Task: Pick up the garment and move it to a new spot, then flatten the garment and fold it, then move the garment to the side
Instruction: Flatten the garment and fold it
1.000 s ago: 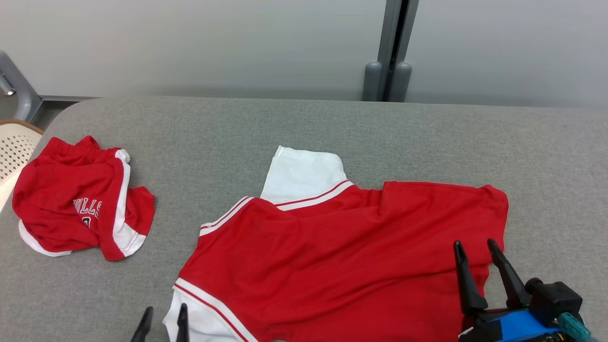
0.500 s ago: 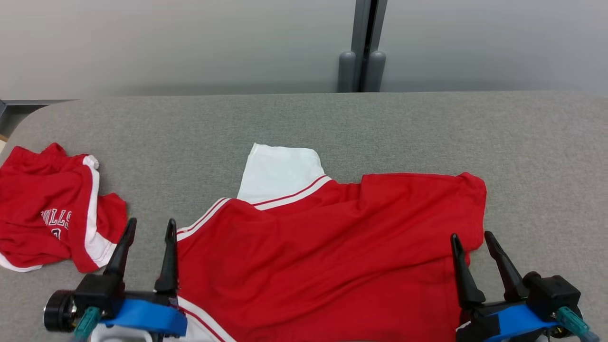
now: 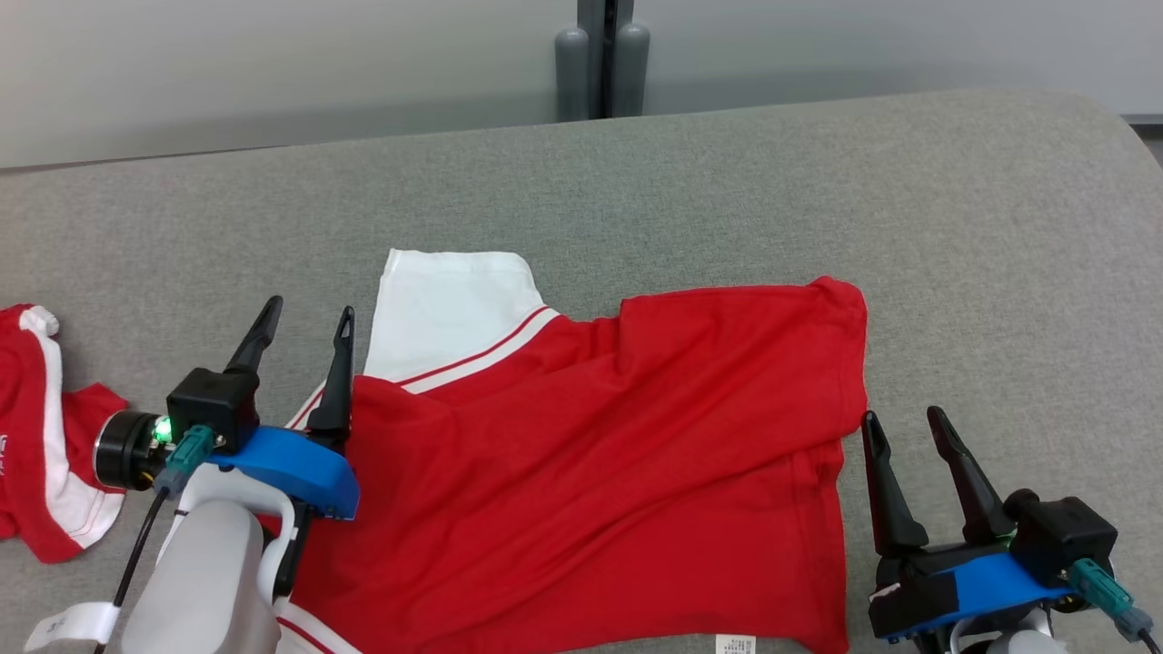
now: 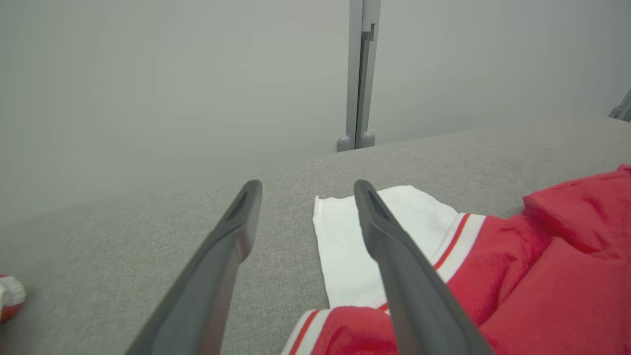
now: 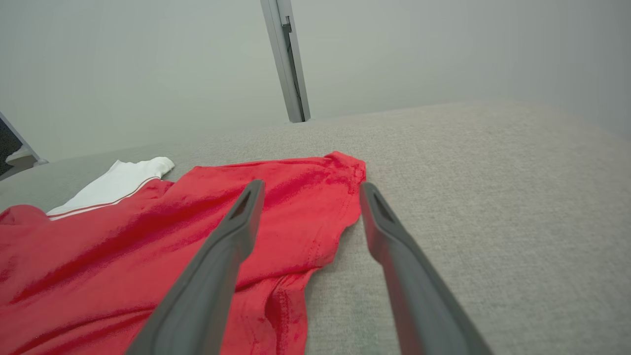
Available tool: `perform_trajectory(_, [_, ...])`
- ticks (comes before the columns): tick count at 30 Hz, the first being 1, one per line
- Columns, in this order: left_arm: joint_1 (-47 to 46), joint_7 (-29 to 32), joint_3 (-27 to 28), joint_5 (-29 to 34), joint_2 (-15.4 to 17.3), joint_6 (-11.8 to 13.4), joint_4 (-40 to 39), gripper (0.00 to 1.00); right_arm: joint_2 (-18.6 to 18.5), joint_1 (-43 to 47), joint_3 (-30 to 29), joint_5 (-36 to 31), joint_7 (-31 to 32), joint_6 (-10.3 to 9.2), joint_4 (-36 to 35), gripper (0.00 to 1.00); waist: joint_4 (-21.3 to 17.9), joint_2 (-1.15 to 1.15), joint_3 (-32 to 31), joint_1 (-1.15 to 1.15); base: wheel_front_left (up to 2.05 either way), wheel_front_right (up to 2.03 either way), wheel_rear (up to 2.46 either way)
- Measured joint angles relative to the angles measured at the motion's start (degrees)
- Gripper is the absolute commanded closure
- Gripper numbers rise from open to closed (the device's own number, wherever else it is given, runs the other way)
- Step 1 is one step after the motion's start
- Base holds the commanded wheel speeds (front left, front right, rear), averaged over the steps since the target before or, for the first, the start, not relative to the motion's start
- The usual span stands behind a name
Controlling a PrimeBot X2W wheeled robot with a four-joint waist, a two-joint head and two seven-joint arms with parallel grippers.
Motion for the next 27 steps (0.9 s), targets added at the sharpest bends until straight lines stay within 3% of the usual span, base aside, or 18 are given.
perform_trajectory(10, [-5.91,2.72,-12.35,-5.99,2.71,-0.01,15.36,0.0,0.01,-0.59,-0.41,0.02,0.0,0.0,-0.47,0.0,-1.6,0.0,2.28,0.0,0.0,0.0,0.0])
perform_trajectory(21, [-7.99,10.65,-27.1,-17.17,5.1,0.0,17.78,0.0,0.0,-0.66,-0.8,-0.02,0.0,0.0,-0.21,0.0,-0.61,0.0,1.31,0.0,0.0,0.0,0.0])
perform_trajectory(22, [-8.26,10.88,-27.98,-18.01,5.36,0.0,17.72,0.53,0.0,-0.66,-0.76,-0.02,0.0,0.0,-0.21,0.0,-0.5,0.0,1.3,0.0,0.0,0.0,0.0])
perform_trajectory(24, [-8.77,10.92,-29.6,-19.24,5.66,0.0,17.63,1.0,0.01,-0.66,-0.59,-0.02,0.0,0.0,-0.25,0.0,-0.33,0.0,1.34,0.0,0.0,0.0,0.0])
perform_trajectory(27, [-9.83,7.4,-30.06,-20.22,5.65,-0.14,17.9,1.0,0.01,-0.72,-0.66,-0.02,0.0,0.0,-0.53,0.0,-0.07,0.0,1.57,0.0,0.0,0.0,0.0])
